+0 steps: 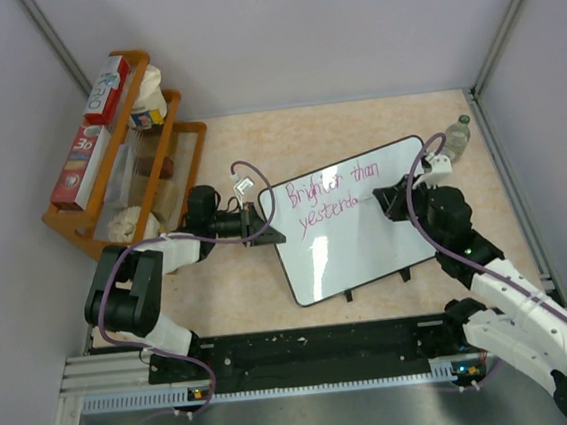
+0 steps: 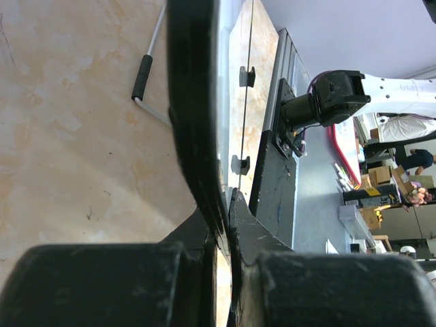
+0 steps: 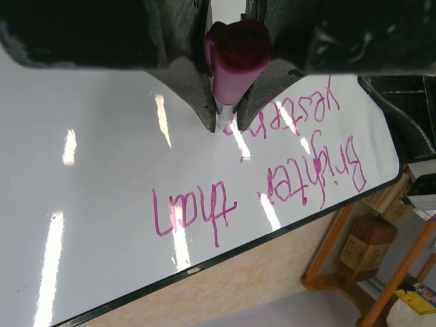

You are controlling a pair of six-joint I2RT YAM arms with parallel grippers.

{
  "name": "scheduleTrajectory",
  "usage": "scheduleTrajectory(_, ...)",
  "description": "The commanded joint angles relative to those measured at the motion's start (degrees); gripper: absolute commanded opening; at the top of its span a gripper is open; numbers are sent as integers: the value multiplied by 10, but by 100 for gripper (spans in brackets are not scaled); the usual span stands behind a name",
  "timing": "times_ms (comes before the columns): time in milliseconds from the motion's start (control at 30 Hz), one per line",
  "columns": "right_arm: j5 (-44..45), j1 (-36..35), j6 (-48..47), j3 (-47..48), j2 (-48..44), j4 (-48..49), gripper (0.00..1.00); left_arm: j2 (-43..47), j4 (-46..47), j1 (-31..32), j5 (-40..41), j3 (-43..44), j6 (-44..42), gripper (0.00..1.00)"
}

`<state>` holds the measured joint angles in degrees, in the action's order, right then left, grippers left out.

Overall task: Write a sentence on the whiteboard
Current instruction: Write with the whiteboard marker on the whiteboard.

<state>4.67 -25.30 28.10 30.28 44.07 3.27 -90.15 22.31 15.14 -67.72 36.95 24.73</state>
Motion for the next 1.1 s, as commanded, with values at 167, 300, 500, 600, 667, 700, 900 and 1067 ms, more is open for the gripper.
scheduleTrajectory(167,10,8,-9,-9,-13,-17,0,-8,3,16,47,-19,-118,0)
scheduleTrajectory(300,10,8,-11,-1,-14,-19,0,-9,3,16,47,-17,-117,0)
scheduleTrajectory(500,13,8,-11,15,-19,-10,0,-6,2,16,48,-19,-118,0)
scheduleTrajectory(600,17,9,-10,24,-18,-2,0,-8,2,16,47,-18,-118,0)
scheduleTrajectory(667,16,8,-10,30,-16,1,0,-8,2,16,47,-18,-118,0)
scheduleTrajectory(700,17,9,-10,33,-14,3,0,-8,2,16,48,-18,-118,0)
scheduleTrajectory(900,15,9,-11,42,0,13,0,-6,1,16,48,-19,-119,0)
scheduleTrajectory(1067,13,10,-11,41,3,19,0,-6,1,16,48,-20,-119,0)
